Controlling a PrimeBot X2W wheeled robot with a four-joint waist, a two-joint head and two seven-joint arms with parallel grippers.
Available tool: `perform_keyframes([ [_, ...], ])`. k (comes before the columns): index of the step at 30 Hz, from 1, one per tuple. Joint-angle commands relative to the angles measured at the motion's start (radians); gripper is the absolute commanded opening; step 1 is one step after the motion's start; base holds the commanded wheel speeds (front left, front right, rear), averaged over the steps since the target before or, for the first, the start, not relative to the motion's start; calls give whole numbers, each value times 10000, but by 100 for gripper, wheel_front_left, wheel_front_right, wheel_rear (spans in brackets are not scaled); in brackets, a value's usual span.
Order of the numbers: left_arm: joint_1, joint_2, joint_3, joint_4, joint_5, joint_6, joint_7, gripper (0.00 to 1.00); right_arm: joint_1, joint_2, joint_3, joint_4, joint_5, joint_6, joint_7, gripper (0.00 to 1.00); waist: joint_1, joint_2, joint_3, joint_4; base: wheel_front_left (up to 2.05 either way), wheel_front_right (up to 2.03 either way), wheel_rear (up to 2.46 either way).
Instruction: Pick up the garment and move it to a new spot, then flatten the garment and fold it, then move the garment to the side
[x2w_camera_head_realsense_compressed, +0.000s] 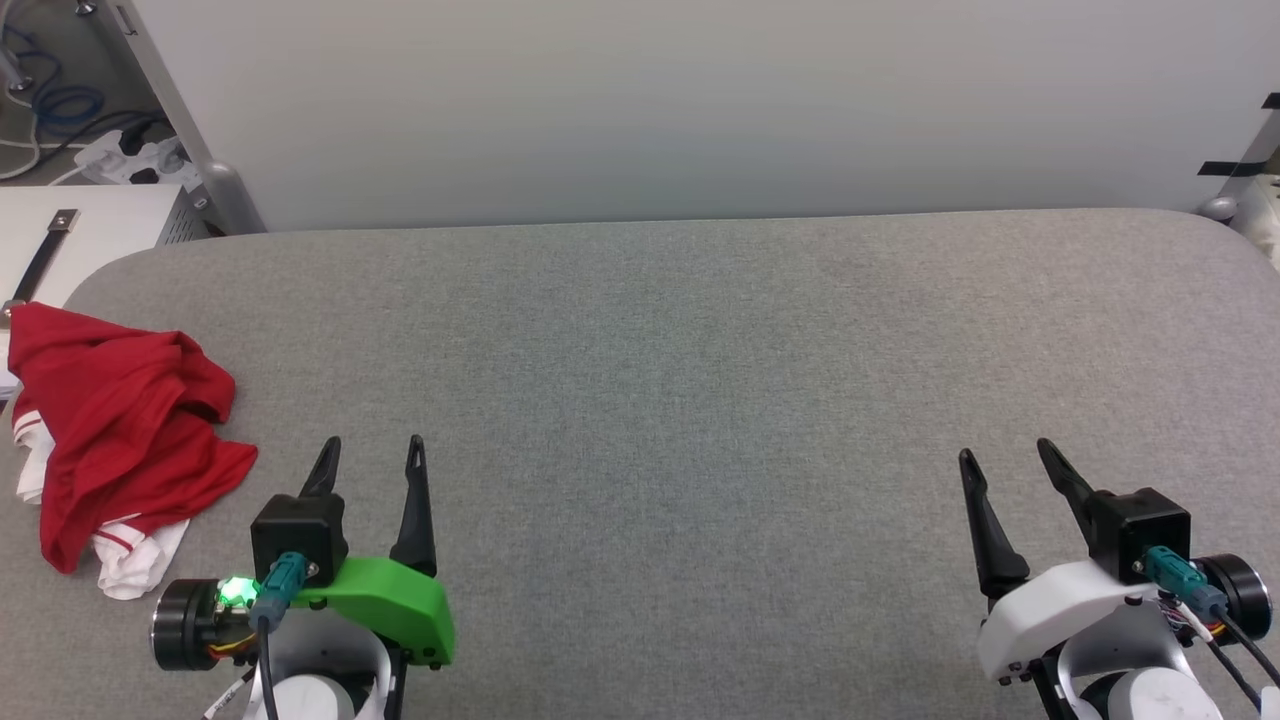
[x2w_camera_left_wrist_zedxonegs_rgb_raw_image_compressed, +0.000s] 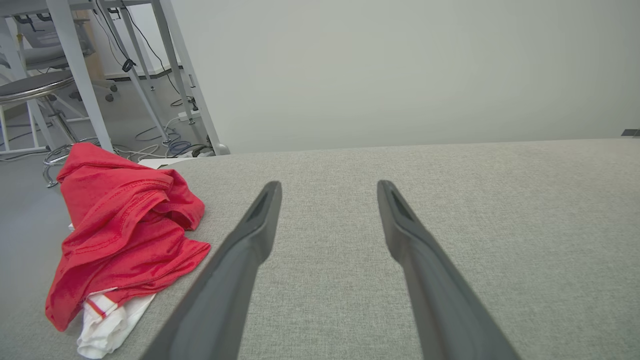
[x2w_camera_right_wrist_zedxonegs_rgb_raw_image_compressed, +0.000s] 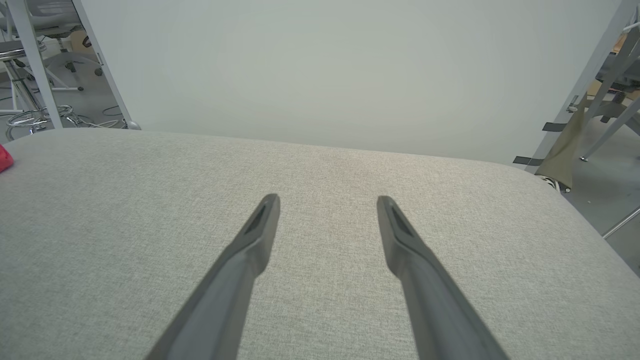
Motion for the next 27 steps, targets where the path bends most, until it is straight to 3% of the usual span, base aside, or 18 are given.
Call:
perform_keyframes([
  [1,8,-4,-4,45,-97,-5,-90,100,5,1,-36,42,104,-1,-126,100,0,0,5,1,0,0,0],
  [27,10,-17,-70,325,-680,-179,-627,100,-33,5,-273,21,438,-4,-655,100,0,0,51,0,0,0,0],
])
